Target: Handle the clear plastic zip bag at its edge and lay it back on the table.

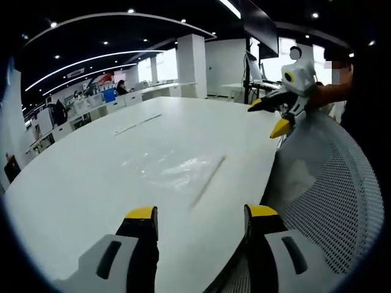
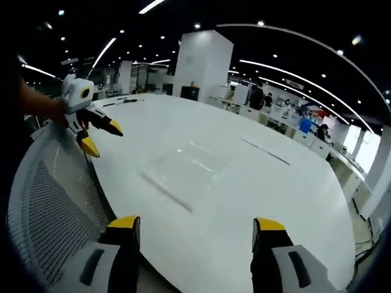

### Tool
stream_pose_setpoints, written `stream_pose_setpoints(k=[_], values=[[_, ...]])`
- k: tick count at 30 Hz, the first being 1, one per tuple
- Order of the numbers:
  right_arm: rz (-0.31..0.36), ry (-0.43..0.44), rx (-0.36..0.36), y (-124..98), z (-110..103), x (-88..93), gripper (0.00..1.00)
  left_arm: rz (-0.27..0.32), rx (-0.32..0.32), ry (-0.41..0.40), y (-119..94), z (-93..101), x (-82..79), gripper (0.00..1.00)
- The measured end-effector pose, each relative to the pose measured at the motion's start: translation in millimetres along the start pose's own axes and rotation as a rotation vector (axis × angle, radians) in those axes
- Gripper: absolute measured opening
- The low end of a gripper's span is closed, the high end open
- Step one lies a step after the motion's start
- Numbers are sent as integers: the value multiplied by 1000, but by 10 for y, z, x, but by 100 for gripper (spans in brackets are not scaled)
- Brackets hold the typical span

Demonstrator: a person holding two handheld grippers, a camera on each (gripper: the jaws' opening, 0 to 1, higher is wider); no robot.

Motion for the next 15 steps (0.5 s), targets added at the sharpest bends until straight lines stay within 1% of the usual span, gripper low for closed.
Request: stream_pose_setpoints(k=[5, 7, 8, 9, 10, 12, 15], values=[[29, 56, 21, -57, -61, 90, 85, 17, -1, 11, -4, 9, -4, 56], [41, 63, 27, -70, -83, 113, 88, 36, -11, -3, -9, -3, 0, 57], [54, 81, 39, -74, -77, 110, 89, 37, -16, -7, -11, -7, 3, 58], [85, 118, 57, -83, -58, 88, 89, 40, -19, -11, -17, -10, 6, 58], [98, 129, 62, -85, -42, 84, 90, 46, -20, -21, -27, -17, 16, 58], [93, 128, 62, -83, -45, 86, 94, 49, -20, -30, -36, -22, 28, 59], [95, 137, 56, -73, -63, 86, 94, 54, -26, -29, -46, -30, 51, 62]])
Point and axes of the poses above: the point that each gripper's makers call its tool centre point, and the gripper's own axes: y roughly forward along the fingers, z roughly to its right, x roughly out of its underside, the point moved 9 cm from there along -y, roughly backward along the fingers, and after that the axes turned 1 degree about -x, right-handed, at the moved point
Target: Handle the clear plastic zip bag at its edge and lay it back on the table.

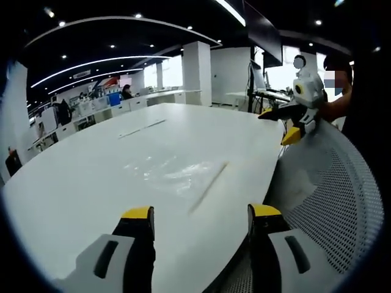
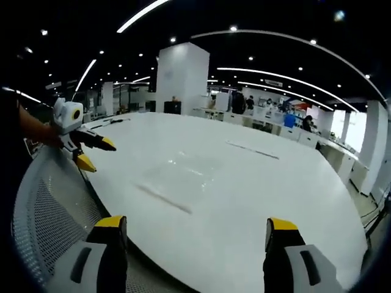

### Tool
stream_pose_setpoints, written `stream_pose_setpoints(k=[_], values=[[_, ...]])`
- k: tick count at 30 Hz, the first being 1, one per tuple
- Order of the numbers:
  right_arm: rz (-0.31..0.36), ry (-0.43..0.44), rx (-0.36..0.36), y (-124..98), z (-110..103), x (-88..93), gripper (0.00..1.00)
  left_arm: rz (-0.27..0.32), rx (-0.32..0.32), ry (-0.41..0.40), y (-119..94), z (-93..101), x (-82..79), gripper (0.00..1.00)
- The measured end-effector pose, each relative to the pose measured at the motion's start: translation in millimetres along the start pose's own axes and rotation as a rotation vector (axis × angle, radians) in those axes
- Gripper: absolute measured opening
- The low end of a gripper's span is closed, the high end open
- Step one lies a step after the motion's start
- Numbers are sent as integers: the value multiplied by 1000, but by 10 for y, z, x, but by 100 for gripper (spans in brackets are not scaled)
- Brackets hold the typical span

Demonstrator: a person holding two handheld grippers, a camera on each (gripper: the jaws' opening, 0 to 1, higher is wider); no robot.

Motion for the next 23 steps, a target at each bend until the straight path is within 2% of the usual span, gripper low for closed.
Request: stream_pose_setpoints(k=[5, 10, 23], values=[[7, -2, -2, 32, -22, 5, 95, 37, -17, -38, -9, -31, 1, 71], [14, -8, 1, 45, -26, 2, 98, 24, -39, -14, 2, -22, -6, 77], [11, 2, 5, 42, -20, 12, 98, 41, -41, -22, -2, -14, -19, 87]])
Point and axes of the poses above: the point that each gripper's makers call its tool centre point, and the gripper's own axes: y roughly forward along the fingers, z roughly to its right, x roughly out of its underside, the point moved 9 cm from there along -y, roughly backward along the fingers, and after that the axes turned 1 degree about -x, right-handed, at the moved point
